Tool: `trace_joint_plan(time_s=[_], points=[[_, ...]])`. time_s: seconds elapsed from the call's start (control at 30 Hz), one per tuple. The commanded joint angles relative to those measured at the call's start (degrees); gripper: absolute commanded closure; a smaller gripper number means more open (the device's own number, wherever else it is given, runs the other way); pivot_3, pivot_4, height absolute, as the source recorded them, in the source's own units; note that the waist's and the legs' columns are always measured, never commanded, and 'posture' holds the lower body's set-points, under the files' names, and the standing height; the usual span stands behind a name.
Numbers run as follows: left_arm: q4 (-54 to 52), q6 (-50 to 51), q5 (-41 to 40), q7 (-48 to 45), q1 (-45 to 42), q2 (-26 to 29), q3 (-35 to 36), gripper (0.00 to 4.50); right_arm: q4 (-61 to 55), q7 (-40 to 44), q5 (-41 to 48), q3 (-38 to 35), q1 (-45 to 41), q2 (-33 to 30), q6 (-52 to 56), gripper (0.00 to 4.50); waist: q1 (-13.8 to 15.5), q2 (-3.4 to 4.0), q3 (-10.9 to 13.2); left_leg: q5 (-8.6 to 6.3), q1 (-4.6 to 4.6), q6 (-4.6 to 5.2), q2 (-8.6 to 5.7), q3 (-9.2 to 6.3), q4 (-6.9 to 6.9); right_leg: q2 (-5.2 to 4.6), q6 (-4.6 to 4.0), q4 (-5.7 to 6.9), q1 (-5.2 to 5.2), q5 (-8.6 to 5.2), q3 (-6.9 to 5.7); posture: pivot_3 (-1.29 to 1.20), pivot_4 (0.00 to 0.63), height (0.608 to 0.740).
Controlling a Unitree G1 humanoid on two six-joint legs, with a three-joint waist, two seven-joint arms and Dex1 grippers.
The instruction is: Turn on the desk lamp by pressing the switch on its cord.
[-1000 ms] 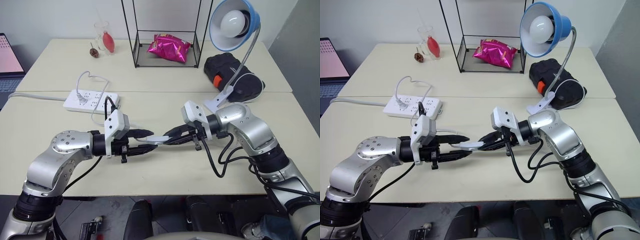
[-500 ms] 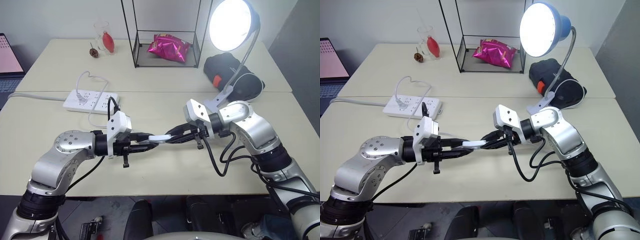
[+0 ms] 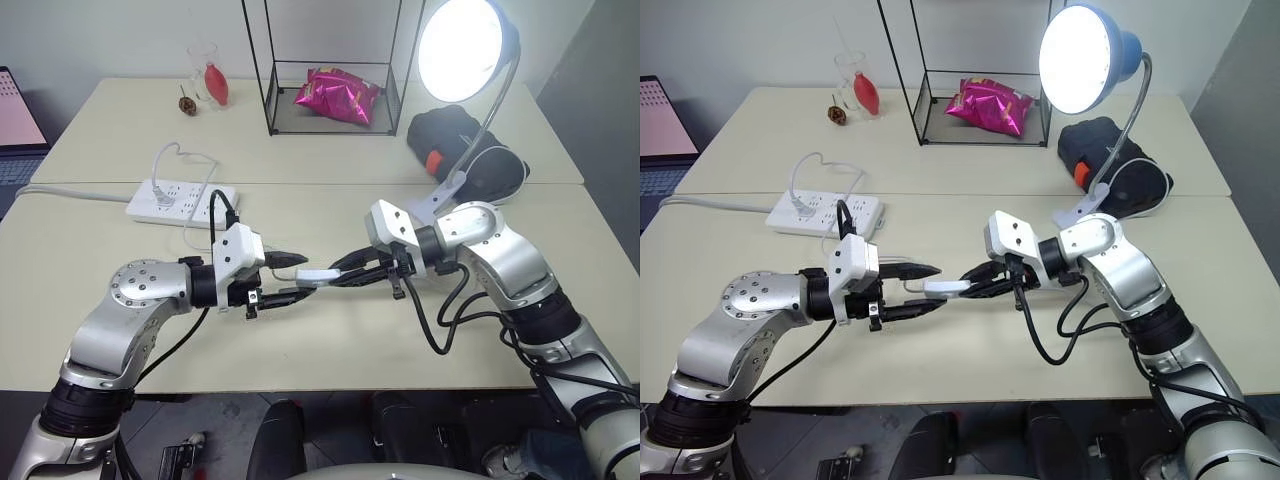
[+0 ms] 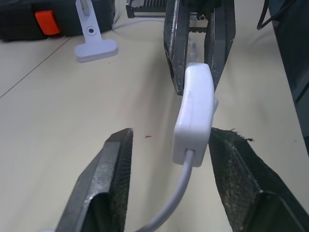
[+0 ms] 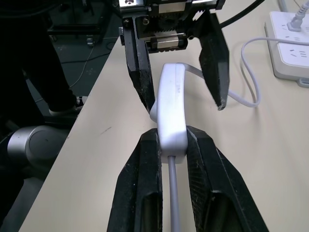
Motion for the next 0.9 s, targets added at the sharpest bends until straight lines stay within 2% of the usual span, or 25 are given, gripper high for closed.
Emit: trace_joint_plan(time_s=[0.03, 0.1, 0.33, 0.47, 0.63, 0.7, 0.77, 0.9], points=[[-0.80, -4.10, 3.14, -0.89, 0.76, 2.86, 1.38, 0.95, 3.11, 0.77, -2.44, 0.62, -1.58, 0.36, -5.40, 4.15, -0.02, -0.01, 0.00, 0.00, 0.00, 0.00, 0.00, 0.00, 0.00, 0.00, 0.00, 0.00, 0.00, 0.00, 0.00, 0.00, 0.150, 0.740], [-1.41, -4.20, 2.96, -0.99, 1.16, 3.66, 2.29, 0.77, 6.44, 0.73, -4.06, 1.21, -2.20, 0.84, -8.05, 4.15, -0.02, 0.00, 0.00, 0.00, 0.00, 0.00, 0.00, 0.00, 0.00, 0.00, 0.00, 0.00, -0.01, 0.00, 0.01, 0.00, 0.150, 0.740], [-4.33, -3.18, 2.30, -0.80, 7.22, 7.37, 6.71, 0.77, 24.77, -0.96, -12.12, 3.68, -6.51, 4.60, -21.15, 4.15, -0.17, 0.01, 0.01, 0.00, 0.02, 0.00, 0.02, 0.03, -0.02, 0.00, -0.02, 0.00, -0.02, -0.01, 0.00, 0.00, 0.150, 0.740], [-7.02, -1.64, 0.94, 0.20, 11.60, 7.57, 9.52, 0.77, 38.05, -3.80, -17.57, 5.09, -10.06, 7.82, -29.50, 4.15, -0.26, 0.01, 0.01, 0.00, 0.02, 0.00, 0.02, 0.07, -0.04, -0.01, -0.06, 0.00, -0.04, -0.01, 0.02, 0.00, 0.150, 0.740], [-6.69, -3.03, 1.80, -0.06, 14.72, 7.69, 10.78, 0.77, 47.49, -5.03, -20.01, 4.29, -12.26, 10.35, -34.45, 4.15, -0.20, 0.01, 0.01, 0.00, 0.04, 0.00, 0.02, 0.06, -0.05, -0.01, -0.13, 0.01, -0.03, -0.01, 0.02, 0.00, 0.150, 0.740], [-6.17, -2.55, 1.02, 0.49, 14.98, 7.05, 11.49, 0.77, 48.70, -5.05, -19.84, 3.41, -12.26, 10.46, -34.93, 3.45, -0.20, 0.01, 0.01, 0.00, 0.10, 0.00, 0.03, 0.06, -0.04, -0.01, -0.11, 0.03, 0.00, -0.01, 0.02, 0.00, 0.150, 0.740], [-5.66, -1.95, 0.11, 0.70, 14.95, 6.76, 12.14, 0.77, 47.54, -3.96, -19.07, 2.21, -11.70, 9.94, -34.37, 3.11, -0.19, 0.02, 0.02, 0.00, 0.11, 0.00, 0.03, 0.05, -0.03, -0.01, -0.08, 0.07, 0.01, -0.01, 0.01, 0.00, 0.150, 0.740], [-5.39, 0.45, -1.70, 1.94, 13.29, 6.38, 12.83, 0.77, 42.30, -1.76, -17.50, 0.09, -10.06, 7.64, -31.96, 2.11, 0.00, 0.02, 0.02, 0.00, 0.08, 0.00, 0.03, 0.06, -0.03, -0.01, -0.08, 0.06, 0.01, 0.00, 0.01, 0.00, 0.150, 0.740]])
